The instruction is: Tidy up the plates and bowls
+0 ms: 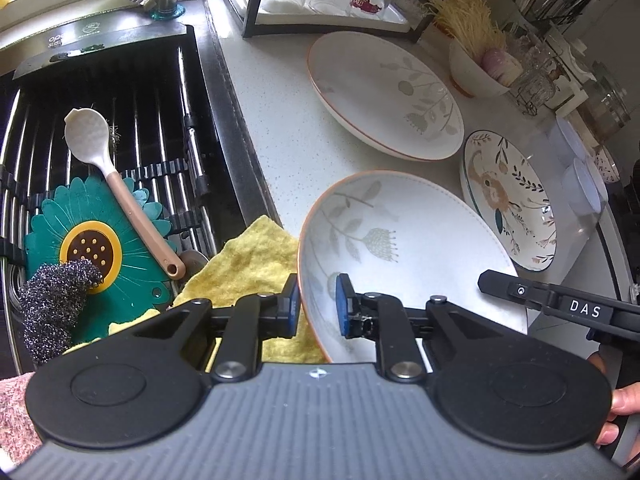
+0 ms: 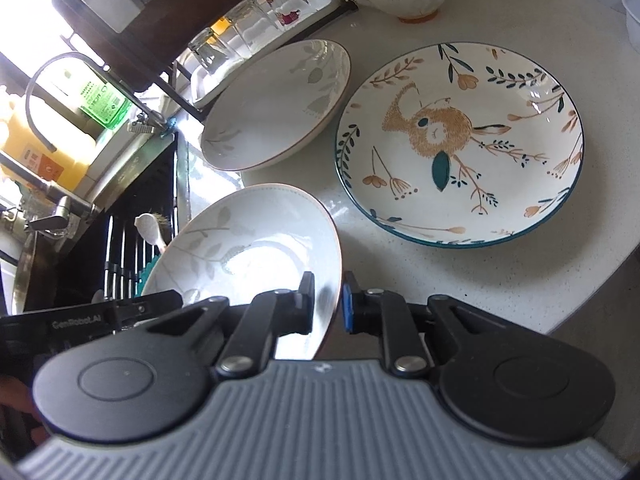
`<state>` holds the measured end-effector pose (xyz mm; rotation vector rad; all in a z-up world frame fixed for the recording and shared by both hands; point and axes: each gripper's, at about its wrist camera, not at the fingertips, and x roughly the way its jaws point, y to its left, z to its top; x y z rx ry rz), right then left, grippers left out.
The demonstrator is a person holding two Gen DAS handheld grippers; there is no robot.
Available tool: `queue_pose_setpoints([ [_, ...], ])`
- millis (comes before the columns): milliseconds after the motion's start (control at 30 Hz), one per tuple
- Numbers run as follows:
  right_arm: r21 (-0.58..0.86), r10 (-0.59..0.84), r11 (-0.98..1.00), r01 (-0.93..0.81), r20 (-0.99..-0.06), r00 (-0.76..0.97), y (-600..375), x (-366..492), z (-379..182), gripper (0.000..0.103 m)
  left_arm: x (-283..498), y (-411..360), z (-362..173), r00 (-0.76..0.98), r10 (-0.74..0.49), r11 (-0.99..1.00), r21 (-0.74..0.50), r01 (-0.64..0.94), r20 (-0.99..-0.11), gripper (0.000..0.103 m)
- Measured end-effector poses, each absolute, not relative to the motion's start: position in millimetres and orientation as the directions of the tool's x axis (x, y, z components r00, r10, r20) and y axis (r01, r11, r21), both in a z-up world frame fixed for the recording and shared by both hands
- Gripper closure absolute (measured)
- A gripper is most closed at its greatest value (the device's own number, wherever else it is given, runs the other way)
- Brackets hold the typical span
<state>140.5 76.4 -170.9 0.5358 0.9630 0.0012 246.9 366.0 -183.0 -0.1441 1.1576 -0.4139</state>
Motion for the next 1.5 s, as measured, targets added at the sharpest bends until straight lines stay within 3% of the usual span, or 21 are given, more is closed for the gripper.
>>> queue_pose_setpoints([
  [533,0.394,0.200,0.903,0.172,-0.738,0.644,73.8,137.7,-120.7,0.086,234.7,368.5,-131.8,0.409,-0.450,0.893,-0.391,0.224,-0.794,0.082],
  [1500,0.423,0.321,0.906,-0.003,-0.682,0.657,-20.4,169.3,-101.3,0.086,223.0,273.7,-99.4,0.512,-0.353,0.931,-0.349,0.108,-0.783,0.082],
])
